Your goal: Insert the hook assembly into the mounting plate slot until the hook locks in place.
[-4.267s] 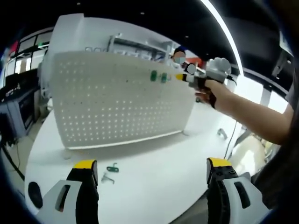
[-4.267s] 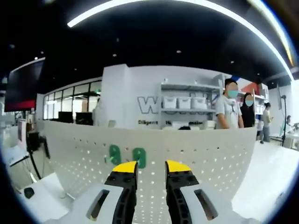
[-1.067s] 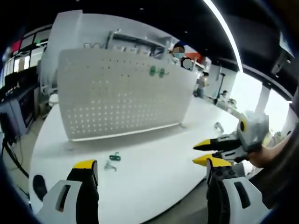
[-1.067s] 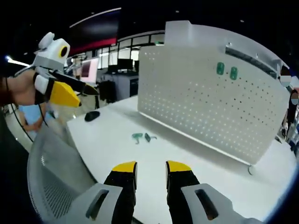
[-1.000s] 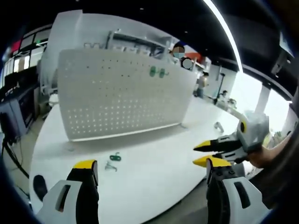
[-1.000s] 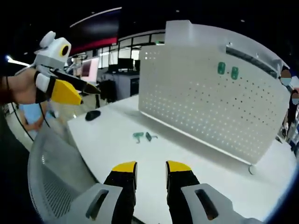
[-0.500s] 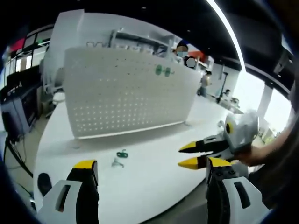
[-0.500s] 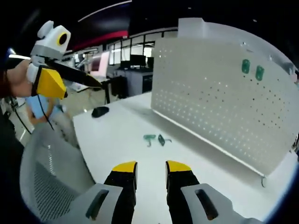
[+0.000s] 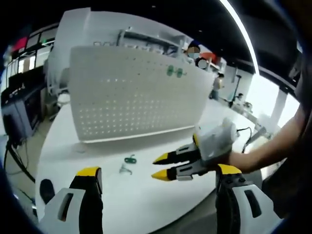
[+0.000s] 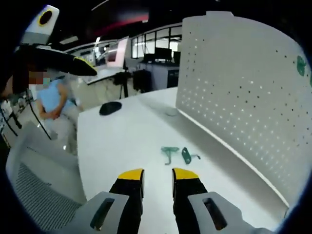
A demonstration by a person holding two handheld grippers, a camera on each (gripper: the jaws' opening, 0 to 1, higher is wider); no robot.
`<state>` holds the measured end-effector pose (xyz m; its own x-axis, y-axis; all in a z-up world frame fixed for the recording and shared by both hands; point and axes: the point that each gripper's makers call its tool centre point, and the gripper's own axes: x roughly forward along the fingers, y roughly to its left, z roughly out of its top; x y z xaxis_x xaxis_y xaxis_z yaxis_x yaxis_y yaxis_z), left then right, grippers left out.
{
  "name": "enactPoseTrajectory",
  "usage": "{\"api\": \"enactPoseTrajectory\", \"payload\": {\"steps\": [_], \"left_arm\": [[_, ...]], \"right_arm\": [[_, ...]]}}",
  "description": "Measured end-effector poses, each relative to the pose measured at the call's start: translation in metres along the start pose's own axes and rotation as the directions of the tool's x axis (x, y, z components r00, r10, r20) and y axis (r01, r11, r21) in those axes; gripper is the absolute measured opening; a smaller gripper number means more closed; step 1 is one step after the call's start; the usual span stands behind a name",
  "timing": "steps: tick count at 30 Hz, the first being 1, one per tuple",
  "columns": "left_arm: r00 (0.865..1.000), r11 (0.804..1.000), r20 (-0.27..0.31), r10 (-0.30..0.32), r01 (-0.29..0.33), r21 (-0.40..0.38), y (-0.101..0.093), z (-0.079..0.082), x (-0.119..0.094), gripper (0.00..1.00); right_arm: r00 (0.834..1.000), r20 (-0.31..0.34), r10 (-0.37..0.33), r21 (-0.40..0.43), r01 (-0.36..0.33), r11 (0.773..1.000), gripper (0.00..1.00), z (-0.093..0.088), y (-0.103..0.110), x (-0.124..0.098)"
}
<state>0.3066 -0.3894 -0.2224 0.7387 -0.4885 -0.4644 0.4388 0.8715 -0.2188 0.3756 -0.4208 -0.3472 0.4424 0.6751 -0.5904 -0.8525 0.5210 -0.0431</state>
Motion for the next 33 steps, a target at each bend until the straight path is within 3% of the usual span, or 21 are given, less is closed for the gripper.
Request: {"api": "enactPoseTrajectory", "payload": {"steps": [6,15,25,33], "left_arm": [[1.000,1.000,0.005,0.003,-0.003,-0.011,0.002,0.004,0.000,0.98],[1.000,0.999,0.004,0.022,-0.022,-0.028,0.008,0.002,-0.003,0.98],[0.997,0.995,0.005,0.074,-0.073,-0.064,0.029,-0.001,-0.008,0.98],[0.995,0.991,0.005,0.098,-0.098,-0.086,0.038,-0.005,-0.011,0.98]], "right_arm": [[0.999,-0.031,0.037,0.020,-0.036,0.999,0.20,-0.007,-0.006,0.036],[0.992,-0.107,0.066,0.036,-0.063,0.997,0.20,-0.017,-0.014,0.070],[0.986,-0.147,0.079,0.021,-0.076,0.997,0.18,-0.013,-0.020,0.090],[0.978,-0.198,0.059,0.009,-0.058,0.998,0.14,-0.023,-0.025,0.099]]}}
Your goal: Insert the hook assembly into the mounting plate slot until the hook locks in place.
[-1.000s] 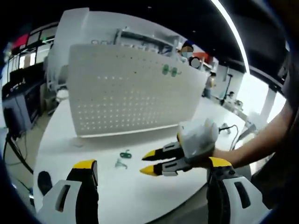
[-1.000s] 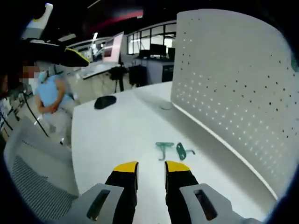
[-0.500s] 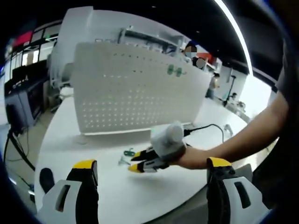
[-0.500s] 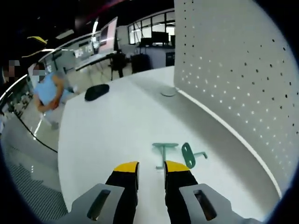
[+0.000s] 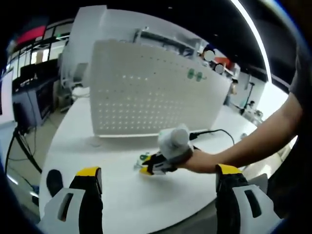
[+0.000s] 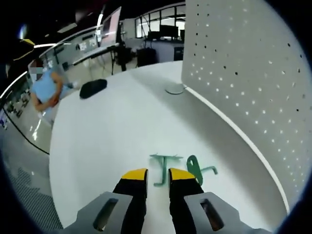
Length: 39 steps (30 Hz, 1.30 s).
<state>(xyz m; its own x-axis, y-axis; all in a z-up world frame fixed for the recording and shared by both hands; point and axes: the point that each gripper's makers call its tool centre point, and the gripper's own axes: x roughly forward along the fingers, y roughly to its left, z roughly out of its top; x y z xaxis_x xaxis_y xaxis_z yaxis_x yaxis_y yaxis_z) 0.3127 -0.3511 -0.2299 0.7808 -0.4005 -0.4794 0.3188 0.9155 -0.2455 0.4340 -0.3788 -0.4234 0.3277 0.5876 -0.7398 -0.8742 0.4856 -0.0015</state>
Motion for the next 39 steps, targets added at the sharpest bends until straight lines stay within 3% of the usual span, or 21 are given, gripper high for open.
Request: {"api": "enactPoseTrajectory", "payload": {"steps": [10,12,22,31,34,39], "left_arm": [[1.000,1.000,-0.002,0.009,-0.009,-0.012,0.005,-0.003,0.000,0.98],[1.000,1.000,-0.005,0.010,-0.010,-0.013,0.006,-0.004,0.000,0.98],[1.000,1.000,-0.006,0.005,-0.005,-0.014,0.010,-0.002,0.004,0.98],[1.000,1.000,0.005,-0.004,0.004,0.004,0.010,0.006,0.007,0.98],[1.000,1.000,0.016,-0.012,0.012,0.013,0.007,0.011,0.008,0.98],[0.999,0.999,0.029,-0.021,0.020,0.030,0.000,0.016,0.007,0.98]], "right_arm": [[1.000,-0.006,-0.007,0.030,0.007,1.000,0.09,-0.004,-0.003,0.005],[1.000,-0.012,-0.007,0.031,0.008,0.999,0.02,-0.004,-0.003,0.006],[1.000,-0.009,-0.018,0.140,0.019,0.990,0.01,-0.004,-0.008,0.004],[0.998,0.051,-0.048,0.190,0.038,0.981,0.00,0.016,-0.025,-0.016],[0.996,0.079,-0.048,0.259,0.026,0.965,0.00,0.024,-0.027,-0.026],[0.990,0.133,-0.055,0.307,0.012,0.951,0.00,0.037,-0.030,-0.051]]}}
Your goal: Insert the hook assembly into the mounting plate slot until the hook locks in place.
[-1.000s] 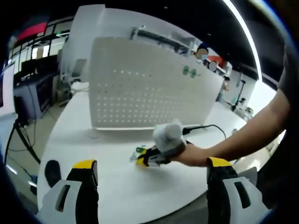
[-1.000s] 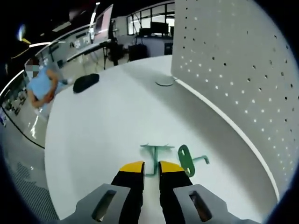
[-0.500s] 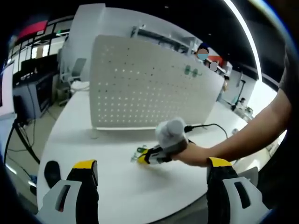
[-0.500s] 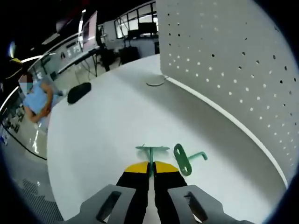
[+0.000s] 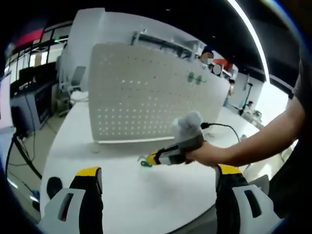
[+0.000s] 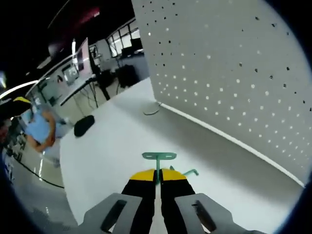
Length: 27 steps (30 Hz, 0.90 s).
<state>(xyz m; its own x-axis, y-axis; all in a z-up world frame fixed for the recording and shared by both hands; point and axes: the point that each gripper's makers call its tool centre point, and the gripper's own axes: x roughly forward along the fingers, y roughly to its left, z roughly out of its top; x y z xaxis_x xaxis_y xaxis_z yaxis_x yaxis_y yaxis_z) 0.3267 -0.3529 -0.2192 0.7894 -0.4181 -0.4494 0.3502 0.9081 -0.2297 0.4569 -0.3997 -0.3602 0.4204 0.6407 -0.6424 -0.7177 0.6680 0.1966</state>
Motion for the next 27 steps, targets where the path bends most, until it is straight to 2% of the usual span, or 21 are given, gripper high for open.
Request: {"api": "enactPoseTrajectory", "payload": {"steps": [6,9,14,19,20,23,26,27], "left_arm": [[1.000,1.000,0.020,-0.007,0.007,0.018,-0.005,0.006,-0.003,0.98],[0.999,1.000,0.032,-0.012,0.011,0.029,-0.008,0.010,-0.006,0.98],[0.998,0.998,0.052,-0.030,0.027,0.060,-0.016,0.016,-0.010,0.96],[0.996,0.994,0.063,-0.068,0.063,0.084,-0.032,0.020,-0.010,0.96],[0.995,0.993,0.061,-0.075,0.069,0.095,-0.037,0.020,-0.011,0.96],[0.993,0.990,0.066,-0.100,0.092,0.107,-0.045,0.023,-0.012,0.95],[0.990,0.987,0.073,-0.120,0.112,0.112,-0.051,0.026,-0.013,0.95],[0.989,0.987,0.083,-0.121,0.112,0.112,-0.051,0.027,-0.013,0.95]], "right_arm": [[0.996,0.086,0.005,0.059,-0.010,0.998,0.00,0.019,0.002,-0.037],[0.993,0.121,0.007,0.062,-0.014,0.998,0.00,0.026,0.003,-0.058],[0.981,0.193,-0.009,0.136,-0.018,0.991,0.00,0.035,0.002,-0.095],[0.972,0.231,-0.037,0.181,-0.006,0.983,0.00,0.031,-0.002,-0.130],[0.966,0.253,-0.050,0.196,-0.001,0.981,0.00,0.031,-0.004,-0.140],[0.964,0.260,-0.064,0.207,0.009,0.978,0.00,0.024,-0.005,-0.158],[0.961,0.267,-0.066,0.247,-0.002,0.969,0.00,0.017,-0.004,-0.171],[0.962,0.267,-0.058,0.282,-0.020,0.959,0.00,0.014,-0.002,-0.176]]}}
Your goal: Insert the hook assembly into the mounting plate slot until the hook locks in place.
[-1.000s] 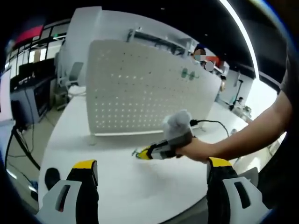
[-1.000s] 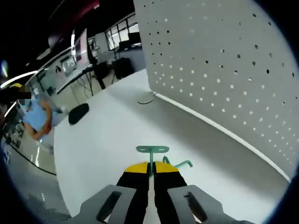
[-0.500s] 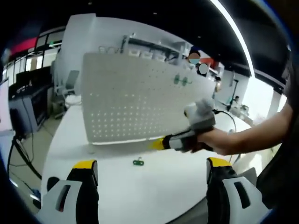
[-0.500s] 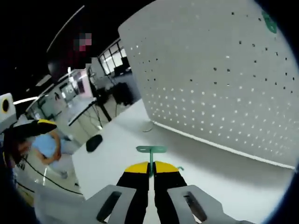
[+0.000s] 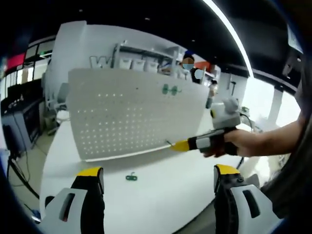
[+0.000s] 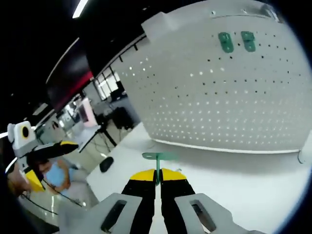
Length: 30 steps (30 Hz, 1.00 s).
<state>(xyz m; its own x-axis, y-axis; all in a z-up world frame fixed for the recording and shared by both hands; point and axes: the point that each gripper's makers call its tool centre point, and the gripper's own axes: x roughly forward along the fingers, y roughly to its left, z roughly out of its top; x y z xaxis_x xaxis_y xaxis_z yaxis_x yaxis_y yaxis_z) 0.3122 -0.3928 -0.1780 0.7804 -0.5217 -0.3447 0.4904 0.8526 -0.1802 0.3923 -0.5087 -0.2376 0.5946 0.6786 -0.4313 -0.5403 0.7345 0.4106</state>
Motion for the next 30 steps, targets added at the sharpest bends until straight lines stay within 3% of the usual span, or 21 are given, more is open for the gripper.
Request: {"api": "enactPoseTrajectory", "payload": {"steps": [1,5,10,16,20,22,27,30], "left_arm": [[1.000,1.000,0.002,0.000,0.000,0.000,0.000,0.000,0.000,0.95],[1.000,1.000,0.001,-0.013,0.013,-0.003,-0.002,0.000,-0.001,0.94],[1.000,0.999,-0.011,-0.027,0.027,0.025,-0.002,-0.004,0.000,0.91],[0.996,0.995,-0.020,-0.082,0.083,0.055,-0.011,-0.005,0.009,0.82],[0.993,0.991,-0.025,-0.117,0.119,0.056,-0.017,-0.001,0.017,0.76],[0.991,0.989,-0.020,-0.133,0.134,0.059,-0.021,0.001,0.021,0.74],[0.984,0.980,-0.022,-0.178,0.179,0.081,-0.033,0.004,0.027,0.66],[0.980,0.977,-0.024,-0.198,0.200,0.081,-0.038,0.003,0.032,0.62]], "right_arm": [[1.000,0.008,0.007,0.030,-0.007,1.000,0.00,0.000,0.001,-0.003],[1.000,-0.012,-0.020,-0.046,0.019,0.999,0.00,-0.008,-0.003,-0.016],[1.000,-0.002,-0.013,0.010,0.013,1.000,0.00,-0.014,-0.001,-0.031],[0.996,0.041,0.081,0.123,-0.086,0.989,0.00,-0.005,0.028,-0.045],[0.995,0.034,0.094,0.102,-0.098,0.990,0.00,-0.008,0.036,-0.049],[0.990,0.061,0.130,0.205,-0.140,0.969,0.00,-0.008,0.043,-0.050],[0.984,0.074,0.164,0.244,-0.177,0.954,0.00,-0.009,0.048,-0.054],[0.968,0.118,0.223,0.381,-0.251,0.890,0.00,-0.006,0.056,-0.057]]}}
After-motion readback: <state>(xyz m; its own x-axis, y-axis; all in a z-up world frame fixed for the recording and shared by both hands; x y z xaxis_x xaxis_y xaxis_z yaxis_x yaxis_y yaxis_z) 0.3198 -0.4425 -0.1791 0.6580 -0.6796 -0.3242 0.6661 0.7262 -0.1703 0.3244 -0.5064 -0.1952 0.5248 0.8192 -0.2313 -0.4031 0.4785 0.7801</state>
